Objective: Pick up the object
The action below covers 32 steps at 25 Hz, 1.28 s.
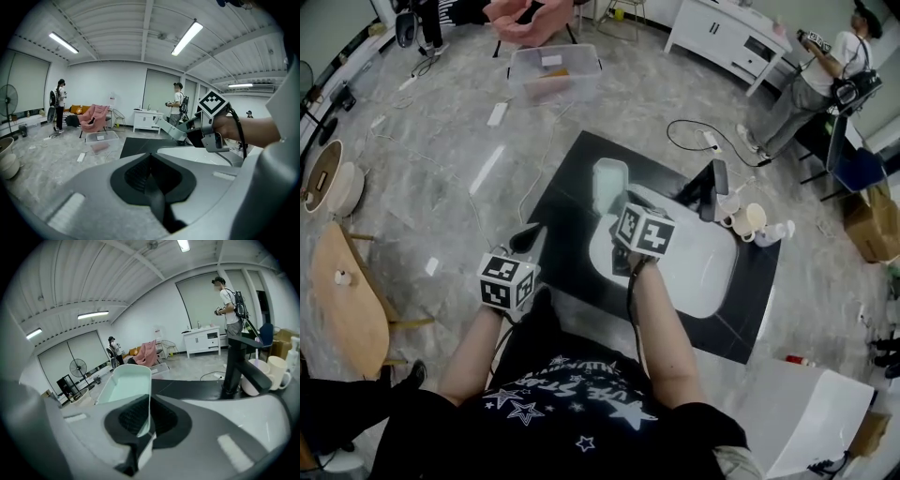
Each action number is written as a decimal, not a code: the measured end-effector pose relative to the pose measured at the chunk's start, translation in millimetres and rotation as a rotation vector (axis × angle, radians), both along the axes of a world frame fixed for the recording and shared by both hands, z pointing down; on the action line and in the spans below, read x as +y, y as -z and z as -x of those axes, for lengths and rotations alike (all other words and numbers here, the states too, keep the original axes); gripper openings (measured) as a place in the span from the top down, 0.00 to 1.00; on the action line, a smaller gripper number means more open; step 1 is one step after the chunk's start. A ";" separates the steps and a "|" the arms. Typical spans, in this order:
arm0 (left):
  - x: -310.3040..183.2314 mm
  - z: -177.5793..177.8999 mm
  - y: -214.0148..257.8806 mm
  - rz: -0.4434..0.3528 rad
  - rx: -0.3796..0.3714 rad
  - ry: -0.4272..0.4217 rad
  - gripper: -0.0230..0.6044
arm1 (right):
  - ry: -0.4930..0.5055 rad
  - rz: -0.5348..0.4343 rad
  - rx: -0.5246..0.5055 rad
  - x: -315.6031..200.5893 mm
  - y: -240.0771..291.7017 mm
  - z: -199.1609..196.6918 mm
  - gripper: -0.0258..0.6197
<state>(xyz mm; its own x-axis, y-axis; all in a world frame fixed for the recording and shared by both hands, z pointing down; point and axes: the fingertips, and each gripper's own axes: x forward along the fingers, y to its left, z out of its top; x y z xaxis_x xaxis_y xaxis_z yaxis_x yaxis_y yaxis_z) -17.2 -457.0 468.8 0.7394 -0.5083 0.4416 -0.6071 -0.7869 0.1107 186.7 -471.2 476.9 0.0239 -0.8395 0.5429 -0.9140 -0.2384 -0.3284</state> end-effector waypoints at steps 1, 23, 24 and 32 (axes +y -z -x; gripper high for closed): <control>11.3 0.3 0.3 -0.004 0.002 0.011 0.95 | 0.013 -0.006 0.002 11.2 0.9 0.4 0.94; 217.6 33.8 9.1 -0.026 -0.001 0.204 0.95 | 0.212 -0.031 -0.002 206.5 -2.1 31.6 0.94; 221.4 33.9 8.4 -0.023 0.002 0.203 0.95 | 0.212 -0.032 0.004 210.9 -1.6 31.7 0.94; 265.6 43.6 -5.6 -0.001 0.014 0.190 0.95 | 0.205 -0.017 0.035 258.5 -11.8 41.0 0.94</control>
<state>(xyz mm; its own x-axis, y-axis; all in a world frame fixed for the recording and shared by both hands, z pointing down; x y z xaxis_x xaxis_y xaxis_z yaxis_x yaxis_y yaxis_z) -60.8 -191.4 474.4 0.6358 -0.6400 0.4314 -0.7434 -0.6581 0.1193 145.7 -212.6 488.7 -0.1294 -0.8380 0.5300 -0.9538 -0.0409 -0.2976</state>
